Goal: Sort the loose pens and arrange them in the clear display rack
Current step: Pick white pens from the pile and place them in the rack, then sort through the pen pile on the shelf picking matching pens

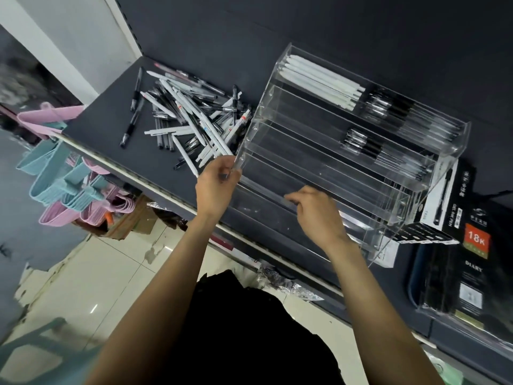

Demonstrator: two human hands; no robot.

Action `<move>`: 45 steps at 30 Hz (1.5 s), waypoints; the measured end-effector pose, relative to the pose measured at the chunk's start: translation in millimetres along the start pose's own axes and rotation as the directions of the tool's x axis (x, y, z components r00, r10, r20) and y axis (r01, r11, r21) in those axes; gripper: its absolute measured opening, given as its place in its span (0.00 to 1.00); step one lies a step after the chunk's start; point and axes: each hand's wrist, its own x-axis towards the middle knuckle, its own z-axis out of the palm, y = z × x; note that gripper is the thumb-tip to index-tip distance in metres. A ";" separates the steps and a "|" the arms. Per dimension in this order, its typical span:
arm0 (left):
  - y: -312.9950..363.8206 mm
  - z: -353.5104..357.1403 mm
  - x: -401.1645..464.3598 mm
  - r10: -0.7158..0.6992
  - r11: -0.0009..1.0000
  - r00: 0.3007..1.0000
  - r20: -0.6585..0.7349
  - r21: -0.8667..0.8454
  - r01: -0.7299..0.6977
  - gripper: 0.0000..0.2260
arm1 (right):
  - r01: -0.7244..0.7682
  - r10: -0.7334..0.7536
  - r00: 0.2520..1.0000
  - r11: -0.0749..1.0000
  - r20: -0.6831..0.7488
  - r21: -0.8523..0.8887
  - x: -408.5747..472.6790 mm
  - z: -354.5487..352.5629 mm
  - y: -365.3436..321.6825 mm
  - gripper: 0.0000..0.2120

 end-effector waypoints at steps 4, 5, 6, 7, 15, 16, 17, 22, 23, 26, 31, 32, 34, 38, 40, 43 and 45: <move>0.6 -8.5 -2.7 0.022 1.000 0.998 0.067 -0.020 -0.021 0.12 | 0.010 -0.014 0.999 0.991 -0.031 -0.137 -13.4 -8.6 -13.0 0.26; 0.7 -15.0 -3.8 0.050 0.999 0.995 0.081 -0.017 -0.049 0.13 | 0.042 -0.062 0.992 0.983 -0.106 -0.181 -19.0 -12.1 -17.3 0.27; 0.3 -24.1 -5.3 0.088 0.996 0.993 0.075 0.002 -0.088 0.13 | 0.084 -0.120 0.974 0.979 -0.191 -0.188 -25.2 -16.6 -24.0 0.27; -1.2 -35.4 -6.8 0.139 0.989 0.989 0.044 0.041 -0.140 0.13 | 0.132 -0.172 0.946 0.978 -0.275 -0.160 -31.1 -19.2 -31.9 0.24; -52.0 -150.3 19.0 0.351 0.900 0.922 -0.163 0.331 -0.284 0.09 | 0.271 -0.268 0.938 0.962 -0.218 -0.018 0.7 31.6 -110.9 0.20; -61.1 -163.2 34.5 0.330 0.885 0.938 -0.108 0.380 -0.268 0.08 | 0.248 -0.247 0.956 0.969 -0.157 -0.015 12.7 41.6 -123.2 0.21; -69.5 -173.6 51.7 0.295 0.864 0.954 -0.044 0.440 -0.246 0.09 | 0.213 -0.213 0.971 0.977 -0.111 -0.007 25.7 51.1 -134.9 0.22; -97.7 -204.6 135.0 0.022 0.825 0.994 0.108 0.559 -0.079 0.21 | -0.034 0.021 0.991 0.995 -0.132 -0.097 90.9 88.5 -182.9 0.16; -99.8 -207.4 149.2 0.003 0.828 0.992 0.130 0.556 -0.075 0.21 | -0.074 0.055 0.988 0.989 -0.144 -0.128 102.3 93.4 -189.5 0.16; -97.8 -204.3 178.3 0.082 0.814 0.970 0.231 0.546 -0.199 0.19 | -0.176 0.151 0.979 0.964 -0.137 -0.197 126.6 100.8 -204.1 0.16; -85.5 -161.5 188.8 0.236 0.752 0.822 0.519 0.438 -0.493 0.18 | -0.297 0.284 0.954 0.936 -0.097 -0.190 141.5 99.1 -219.6 0.15; -84.4 -152.6 189.7 0.222 0.739 0.810 0.542 0.449 -0.503 0.19 | -0.311 0.299 0.950 0.934 -0.089 -0.175 142.1 98.4 -221.5 0.13; -83.4 -138.9 191.9 0.201 0.718 0.808 0.554 0.478 -0.506 0.18 | -0.332 0.315 0.942 0.925 -0.118 -0.184 140.7 97.4 -222.7 0.11; -82.3 -129.6 196.2 0.232 0.675 0.793 0.563 0.494 -0.548 0.12 | -0.395 0.343 0.890 0.909 -0.301 -0.131 139.3 91.1 -210.8 0.11; -82.3 -129.3 196.3 0.236 0.661 0.784 0.574 0.497 -0.563 0.11 | -0.409 0.334 0.869 0.900 -0.363 -0.151 145.2 89.7 -199.9 0.11; -79.8 -129.6 195.8 0.230 0.663 0.782 0.578 0.495 -0.561 0.11 | -0.438 0.340 0.864 0.871 -0.371 -0.222 156.2 91.8 -185.9 0.13; -78.0 -129.0 196.9 0.184 0.692 0.790 0.585 0.494 -0.527 0.11 | -0.446 0.356 0.869 0.864 -0.344 -0.232 160.3 92.0 -182.1 0.13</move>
